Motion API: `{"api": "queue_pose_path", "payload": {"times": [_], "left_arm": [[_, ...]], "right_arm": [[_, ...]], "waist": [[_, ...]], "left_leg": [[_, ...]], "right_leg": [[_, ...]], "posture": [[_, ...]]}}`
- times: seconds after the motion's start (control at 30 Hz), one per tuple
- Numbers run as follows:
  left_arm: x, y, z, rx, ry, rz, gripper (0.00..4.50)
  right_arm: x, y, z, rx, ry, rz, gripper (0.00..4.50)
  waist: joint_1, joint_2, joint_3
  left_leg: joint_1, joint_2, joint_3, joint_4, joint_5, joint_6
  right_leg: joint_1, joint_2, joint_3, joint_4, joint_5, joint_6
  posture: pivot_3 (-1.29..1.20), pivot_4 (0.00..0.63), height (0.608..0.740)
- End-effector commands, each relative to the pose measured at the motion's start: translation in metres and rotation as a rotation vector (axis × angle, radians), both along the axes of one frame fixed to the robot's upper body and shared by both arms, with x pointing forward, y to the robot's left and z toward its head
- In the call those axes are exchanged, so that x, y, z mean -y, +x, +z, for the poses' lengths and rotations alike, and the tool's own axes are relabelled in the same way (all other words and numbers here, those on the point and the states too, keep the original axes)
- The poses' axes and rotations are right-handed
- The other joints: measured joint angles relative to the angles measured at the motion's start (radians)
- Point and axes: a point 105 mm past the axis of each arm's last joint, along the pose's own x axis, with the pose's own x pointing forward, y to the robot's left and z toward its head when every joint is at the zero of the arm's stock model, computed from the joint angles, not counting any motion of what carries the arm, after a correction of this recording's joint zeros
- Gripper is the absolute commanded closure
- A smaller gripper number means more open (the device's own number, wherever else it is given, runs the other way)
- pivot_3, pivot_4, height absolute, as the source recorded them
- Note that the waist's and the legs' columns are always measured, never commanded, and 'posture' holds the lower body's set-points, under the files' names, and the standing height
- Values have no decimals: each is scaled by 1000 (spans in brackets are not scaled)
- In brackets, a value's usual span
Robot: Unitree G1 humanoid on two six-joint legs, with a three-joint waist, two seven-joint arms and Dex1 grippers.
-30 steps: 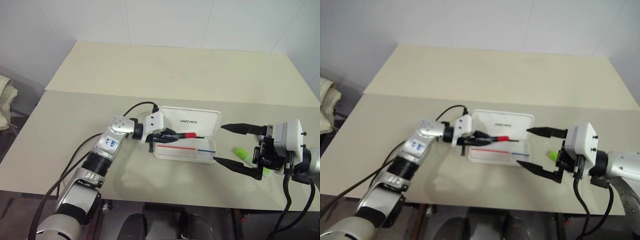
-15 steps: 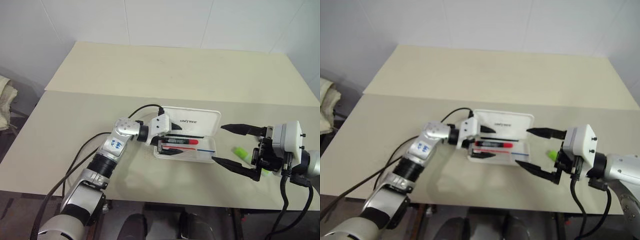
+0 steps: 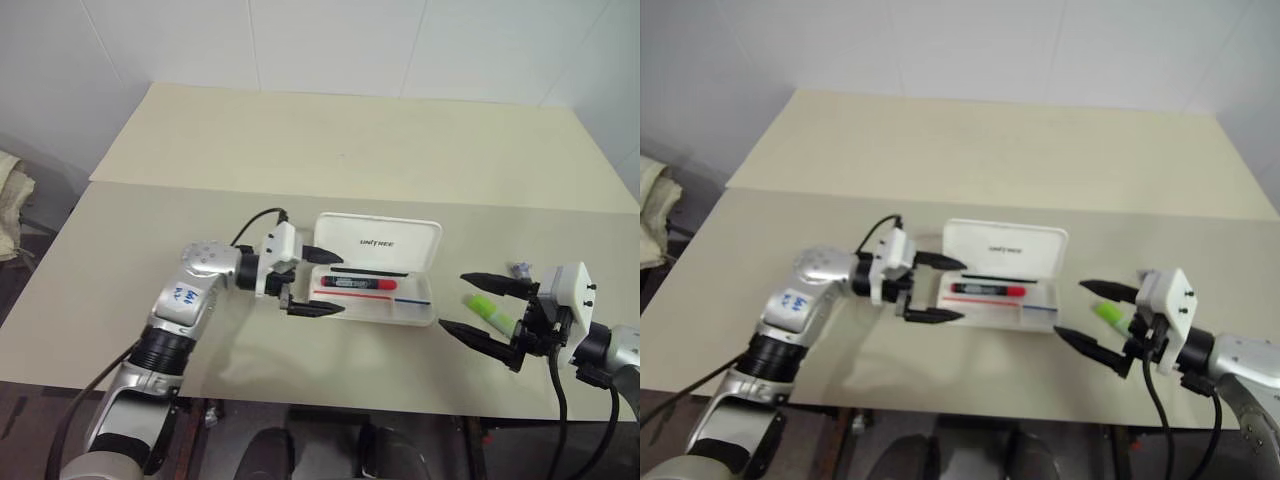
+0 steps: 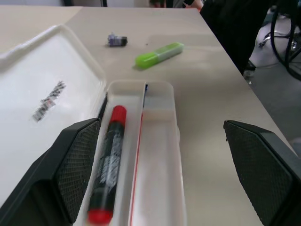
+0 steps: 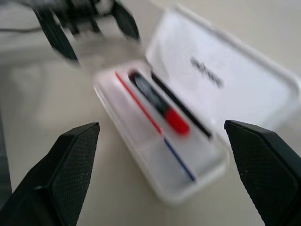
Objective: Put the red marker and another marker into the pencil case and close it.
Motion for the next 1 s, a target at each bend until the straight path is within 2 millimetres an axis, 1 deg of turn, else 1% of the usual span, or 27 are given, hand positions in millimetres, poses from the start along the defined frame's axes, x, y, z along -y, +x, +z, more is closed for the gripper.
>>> {"api": "queue_pose_path", "payload": {"times": [0.03, 0.1, 0.23, 0.3, 0.4, 0.5, 0.67, 0.87, 0.97, 1.0], "left_arm": [[-34, 0, 28, 63, -15, 36, 19], [-51, 3, 35, 77, 11, 61, 19], [-69, 2, 42, 70, 45, 69, 19], [-74, 0, 47, 60, 56, 63, 19], [-75, -2, 52, 55, 57, 42, 19], [-72, -3, 57, 65, 45, 23, 19], [-73, -5, 58, 59, 56, 4, 19], [-72, -3, 61, 76, 50, 7, 19], [-70, -3, 64, 86, 47, 5, 0], [-70, -2, 64, 88, 47, 5, 0]], "right_arm": [[37, 1, -4, 0, -68, -83, 0], [51, 2, -11, -31, -75, -107, 0], [70, 5, -20, -67, -99, -127, 0], [82, 7, -26, -90, -114, -143, 0], [94, 12, -33, -110, -131, -164, 0], [100, 17, -36, -120, -135, -173, 0], [106, 16, -46, -149, -128, -192, 0], [103, 14, -58, -164, -88, -207, 0], [99, 12, -65, -173, -65, -200, 653], [97, 12, -66, -172, -58, -196, 995]], "waist": [[-2, 0, 0], [-6, 0, 0], [-6, 0, 0], [-6, 0, 0], [-6, 0, 0], [-9, 1, 0], [-15, 1, 0], [-24, 1, 0], [-24, 1, 0], [-24, 1, 0]], "left_leg": [[0, 0, 0, 0, 0, 0], [0, 0, 0, 0, 0, 0], [1, 0, 0, 0, 0, 0], [0, 0, 1, 0, 0, 0], [0, 0, 1, -1, 0, 0], [0, 0, 1, -1, 0, 0], [1, 0, 1, -1, 0, 0], [1, 1, 1, -1, 0, 0], [1, 1, 1, -1, 1, -1], [1, 0, 2, 0, 1, -1]], "right_leg": [[0, 0, 0, 0, 0, 0], [0, 0, 0, 1, 0, 0], [0, 0, 0, 1, 0, 0], [0, 0, 0, 0, 0, 0], [0, 0, 0, 0, 0, 0], [0, 0, 0, 0, 0, 0], [0, 0, 0, 0, 0, 0], [0, 0, 0, 0, 0, 0], [0, 0, 0, 1, 0, 0], [0, 0, 0, 1, 0, 0]], "posture": [[0, 150, 740], [0, 150, 740], [0, 150, 740], [0, 150, 740], [0, 150, 740], [0, 150, 740], [0, 150, 740], [0, 150, 740], [0, 150, 740], [0, 150, 740]]}}
